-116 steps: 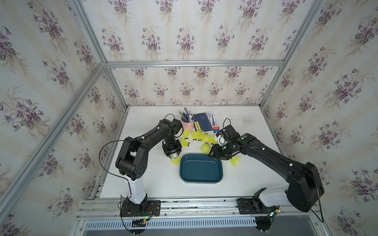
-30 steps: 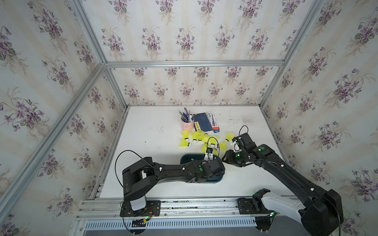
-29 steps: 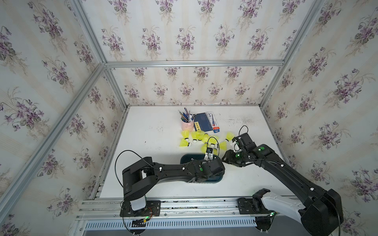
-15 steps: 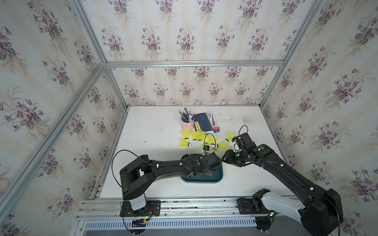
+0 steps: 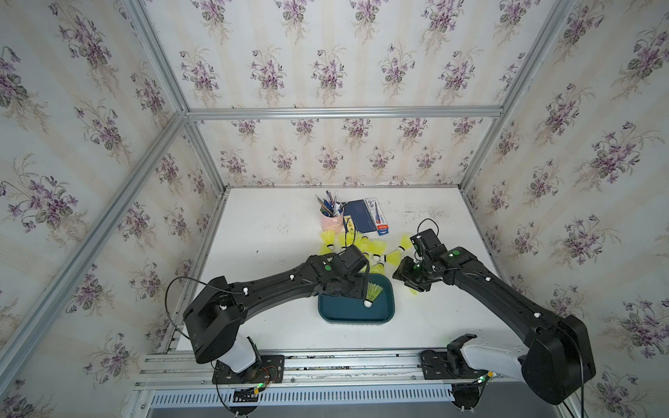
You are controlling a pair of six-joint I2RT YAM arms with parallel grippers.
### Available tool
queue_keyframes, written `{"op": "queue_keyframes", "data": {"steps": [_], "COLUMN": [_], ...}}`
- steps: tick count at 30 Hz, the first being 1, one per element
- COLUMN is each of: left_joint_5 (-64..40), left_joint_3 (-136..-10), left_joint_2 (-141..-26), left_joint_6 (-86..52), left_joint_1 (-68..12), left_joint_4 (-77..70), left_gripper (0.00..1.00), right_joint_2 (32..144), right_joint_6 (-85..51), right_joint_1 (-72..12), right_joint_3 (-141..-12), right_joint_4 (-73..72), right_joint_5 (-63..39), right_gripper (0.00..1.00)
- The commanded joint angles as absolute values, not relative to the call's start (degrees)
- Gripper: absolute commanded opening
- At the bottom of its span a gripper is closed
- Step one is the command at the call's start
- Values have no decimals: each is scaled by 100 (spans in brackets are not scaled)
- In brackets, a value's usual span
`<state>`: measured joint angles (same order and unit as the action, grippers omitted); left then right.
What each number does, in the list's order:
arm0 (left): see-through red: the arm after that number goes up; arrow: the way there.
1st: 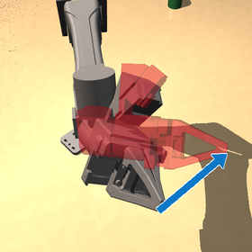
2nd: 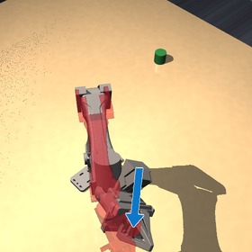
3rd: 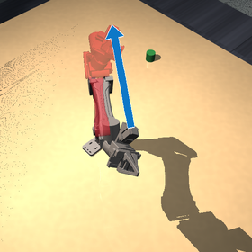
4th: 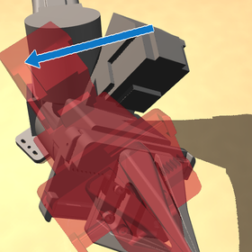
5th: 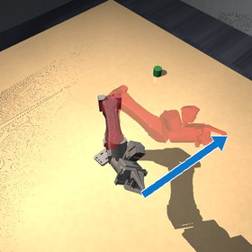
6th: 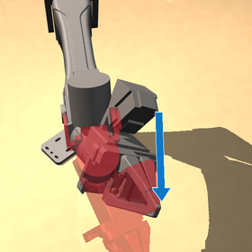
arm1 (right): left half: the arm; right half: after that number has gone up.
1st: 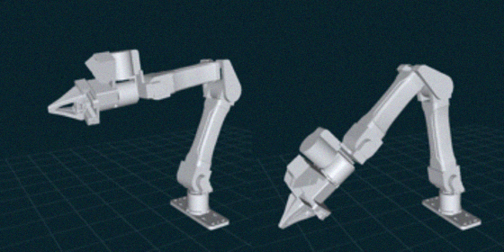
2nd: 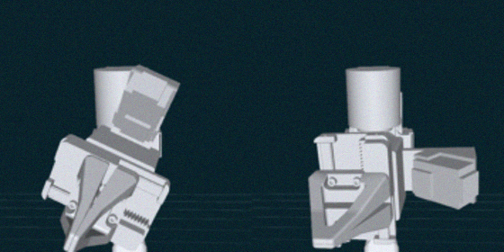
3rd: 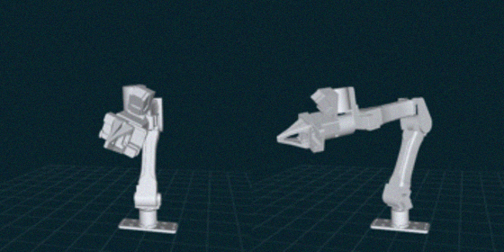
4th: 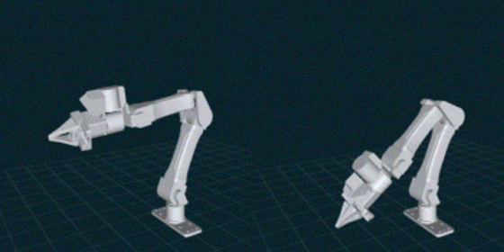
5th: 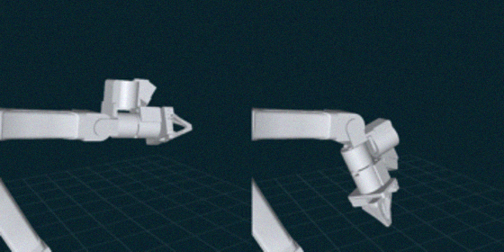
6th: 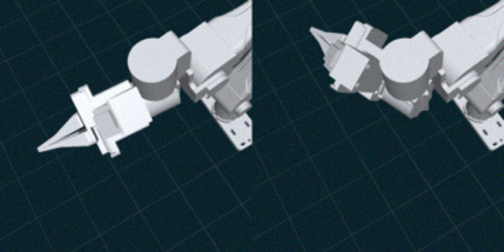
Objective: Put the shuttlecocks into the storage box
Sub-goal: Pick up the shuttlecock at the center of the board.
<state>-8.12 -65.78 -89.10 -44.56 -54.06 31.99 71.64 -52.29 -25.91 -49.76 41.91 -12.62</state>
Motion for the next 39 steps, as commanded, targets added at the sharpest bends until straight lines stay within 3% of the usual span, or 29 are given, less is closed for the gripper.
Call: {"op": "queue_keyframes", "data": {"steps": [1,4,15,26,39], "left_joint_5": [-1532,-1903,-2488,-3720,-3998], "left_joint_3": [-6810,-7050,-7149,-7950,-9402], "left_joint_2": [-8865,-8912,-8799,-9843,-11301], "left_joint_6": [-3848,-3490,-3062,-2761,-3514], "left_joint_1": [-5112,-4809,-4039,-3947,-3929], "left_joint_4": [3401,3621,3648,3655,3898], "left_gripper": [92,100,100,100,100], "right_joint_2": [7365,7474,8048,8301,8693], "right_joint_6": [-6586,-7492,-9115,-9095,-8461], "right_joint_1": [-2586,-2589,-2475,-2124,-1881], "right_joint_3": [-4893,-4662,-4351,-4421,-4472], "right_joint_4": [3764,3249,2384,2681,2671], "right_joint_5": [-1105,-1058,-379,-35,-384], "right_gripper": [54,57,59,59,55]}}
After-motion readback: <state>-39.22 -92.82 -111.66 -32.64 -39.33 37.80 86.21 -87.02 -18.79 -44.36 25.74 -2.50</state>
